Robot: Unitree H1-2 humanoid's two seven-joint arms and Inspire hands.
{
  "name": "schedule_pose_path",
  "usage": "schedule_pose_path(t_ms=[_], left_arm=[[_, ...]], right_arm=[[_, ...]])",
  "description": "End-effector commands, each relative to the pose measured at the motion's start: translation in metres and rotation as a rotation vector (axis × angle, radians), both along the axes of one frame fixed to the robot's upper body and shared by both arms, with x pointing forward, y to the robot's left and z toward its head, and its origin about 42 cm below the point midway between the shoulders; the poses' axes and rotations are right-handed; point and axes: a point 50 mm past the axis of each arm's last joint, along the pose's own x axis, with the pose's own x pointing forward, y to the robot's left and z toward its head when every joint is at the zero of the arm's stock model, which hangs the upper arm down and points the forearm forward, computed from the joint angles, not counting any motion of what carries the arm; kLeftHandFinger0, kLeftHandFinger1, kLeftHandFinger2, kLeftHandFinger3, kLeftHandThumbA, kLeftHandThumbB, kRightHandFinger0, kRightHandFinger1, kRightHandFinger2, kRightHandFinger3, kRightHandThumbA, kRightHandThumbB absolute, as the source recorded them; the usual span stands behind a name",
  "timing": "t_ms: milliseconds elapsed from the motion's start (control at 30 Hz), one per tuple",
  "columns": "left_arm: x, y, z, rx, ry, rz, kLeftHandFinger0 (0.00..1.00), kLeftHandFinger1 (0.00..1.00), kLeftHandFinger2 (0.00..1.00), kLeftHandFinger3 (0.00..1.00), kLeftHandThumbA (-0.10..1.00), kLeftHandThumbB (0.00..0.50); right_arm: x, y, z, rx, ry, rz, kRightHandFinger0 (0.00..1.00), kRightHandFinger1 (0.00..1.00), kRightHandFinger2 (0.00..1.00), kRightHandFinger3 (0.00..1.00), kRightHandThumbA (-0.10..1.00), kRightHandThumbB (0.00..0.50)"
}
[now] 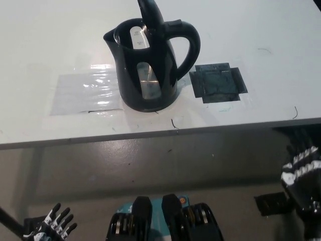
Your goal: The robot uses its right hand to push down on the lid of a kettle kept in the middle of the desk to close it
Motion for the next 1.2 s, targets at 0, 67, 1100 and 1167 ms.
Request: schedule_pose_path(t_ms=[0, 67, 1100, 1167], left_arm=[[0.001, 0.017, 0.017, 0.009, -0.117, 0.002, 1.0, 1.0, 1.0, 1.0, 1.0, 0.492], [-0.002, 0.018, 0.016, 0.012, -0.108, -0.001, 1.0, 1.0, 1.0, 1.0, 1.0, 0.494], [-0.023, 0.003, 0.008, -0.002, -0.05, -0.062, 1.0, 1.0, 1.0, 1.0, 1.0, 0.482], [-0.024, 0.003, 0.008, 0.008, -0.05, -0.069, 1.0, 1.0, 1.0, 1.0, 1.0, 0.481]], right_arm=[[-0.023, 0.041, 0.237, 0.029, -0.678, -0.05, 1.0, 1.0, 1.0, 1.0, 0.36, 0.0], [-0.018, 0.053, 0.278, 0.028, -0.761, -0.011, 1.0, 1.0, 1.0, 1.0, 0.4, 0.0], [0.198, 0.255, 0.401, -0.198, -0.374, 0.27, 1.0, 1.0, 1.0, 1.0, 0.42, 0.114], [0.203, 0.258, 0.397, -0.185, -0.349, 0.282, 1.0, 1.0, 1.0, 1.0, 0.4, 0.111]])
